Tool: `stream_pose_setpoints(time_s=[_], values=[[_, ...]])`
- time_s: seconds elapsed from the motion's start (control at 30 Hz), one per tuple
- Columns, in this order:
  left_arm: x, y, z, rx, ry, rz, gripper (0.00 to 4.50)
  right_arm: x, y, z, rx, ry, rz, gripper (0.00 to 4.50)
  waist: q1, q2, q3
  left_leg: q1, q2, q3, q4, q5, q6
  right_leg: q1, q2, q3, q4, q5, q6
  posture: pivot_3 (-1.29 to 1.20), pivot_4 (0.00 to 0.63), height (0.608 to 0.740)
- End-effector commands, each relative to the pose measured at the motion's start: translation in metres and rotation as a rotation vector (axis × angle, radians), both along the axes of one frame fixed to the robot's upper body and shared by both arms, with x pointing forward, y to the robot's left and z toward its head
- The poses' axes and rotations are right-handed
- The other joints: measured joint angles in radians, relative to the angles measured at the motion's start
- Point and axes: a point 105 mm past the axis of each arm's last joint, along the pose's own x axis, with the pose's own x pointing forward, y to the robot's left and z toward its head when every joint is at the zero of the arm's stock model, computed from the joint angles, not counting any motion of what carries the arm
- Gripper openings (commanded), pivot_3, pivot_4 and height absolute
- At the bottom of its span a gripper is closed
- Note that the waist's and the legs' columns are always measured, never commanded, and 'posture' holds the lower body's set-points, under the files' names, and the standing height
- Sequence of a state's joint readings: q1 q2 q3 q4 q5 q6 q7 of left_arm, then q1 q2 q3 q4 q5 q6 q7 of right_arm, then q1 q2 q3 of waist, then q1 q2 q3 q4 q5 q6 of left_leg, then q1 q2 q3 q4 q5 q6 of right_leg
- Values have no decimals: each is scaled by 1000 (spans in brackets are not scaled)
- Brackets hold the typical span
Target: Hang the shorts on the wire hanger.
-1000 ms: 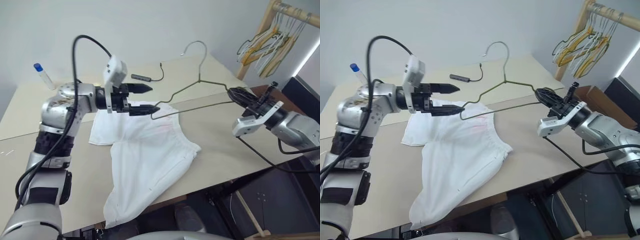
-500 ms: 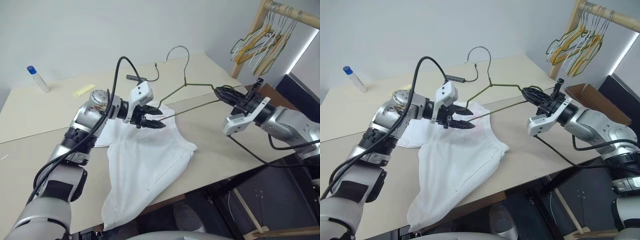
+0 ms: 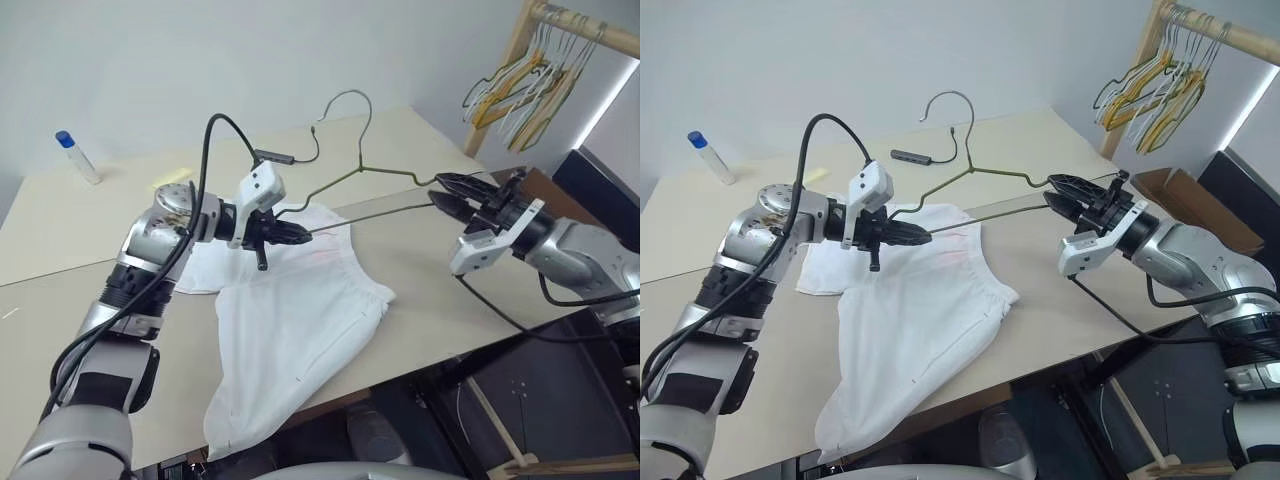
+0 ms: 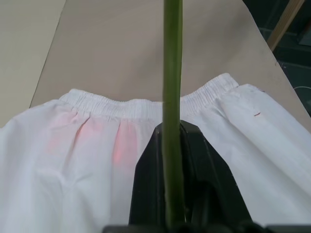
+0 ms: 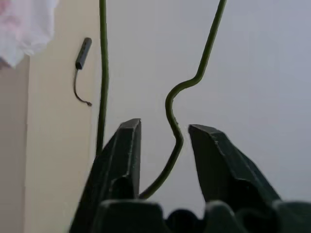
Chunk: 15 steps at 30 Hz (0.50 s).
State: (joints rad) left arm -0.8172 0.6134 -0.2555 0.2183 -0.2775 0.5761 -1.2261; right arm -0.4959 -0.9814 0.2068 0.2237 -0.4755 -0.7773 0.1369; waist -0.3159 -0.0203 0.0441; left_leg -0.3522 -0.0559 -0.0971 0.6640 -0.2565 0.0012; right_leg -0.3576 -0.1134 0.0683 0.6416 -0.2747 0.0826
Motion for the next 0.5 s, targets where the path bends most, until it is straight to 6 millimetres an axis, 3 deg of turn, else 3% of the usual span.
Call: stream_pose_setpoints(time_s=[0.03, 0.17, 0.23, 0.33, 0.5], values=[[0, 7, 18, 4, -77, 7, 0, -15, 3, 29, 141, 93, 77, 3176, 1, 0, 0, 0, 0, 0, 0, 0, 0, 0, 0, 0, 0, 0, 0, -240, 0, 740], [-1, 19, 12, 120, -171, 3, 0, -17, -5, 40, 413, 549, 39, 4479, 2, -1, 1, 0, 1, -1, 1, 0, 0, 3, 0, -1, -1, -1, 2, -219, 0, 740], [-3, 24, 5, 185, -222, -12, 0, -17, -5, 44, 489, 762, 32, 4479, 4, -1, 0, 1, 1, -1, 1, 0, 1, 3, 0, -1, -1, 0, 2, -212, 0, 740], [-8, 25, 0, 197, -232, -38, 0, -18, 0, 37, 412, 995, 29, 4479, 22, 0, 0, 2, 2, -1, 1, 0, 1, 4, 0, -2, -1, -1, 3, -199, 0, 740], [-15, 21, 1, 188, -241, -81, 0, -1, 6, 15, 229, 1163, -67, 4479, 68, 0, 0, -1, 2, -2, 1, 0, 1, -1, 0, -2, -1, -2, 5, -178, 0, 740]])
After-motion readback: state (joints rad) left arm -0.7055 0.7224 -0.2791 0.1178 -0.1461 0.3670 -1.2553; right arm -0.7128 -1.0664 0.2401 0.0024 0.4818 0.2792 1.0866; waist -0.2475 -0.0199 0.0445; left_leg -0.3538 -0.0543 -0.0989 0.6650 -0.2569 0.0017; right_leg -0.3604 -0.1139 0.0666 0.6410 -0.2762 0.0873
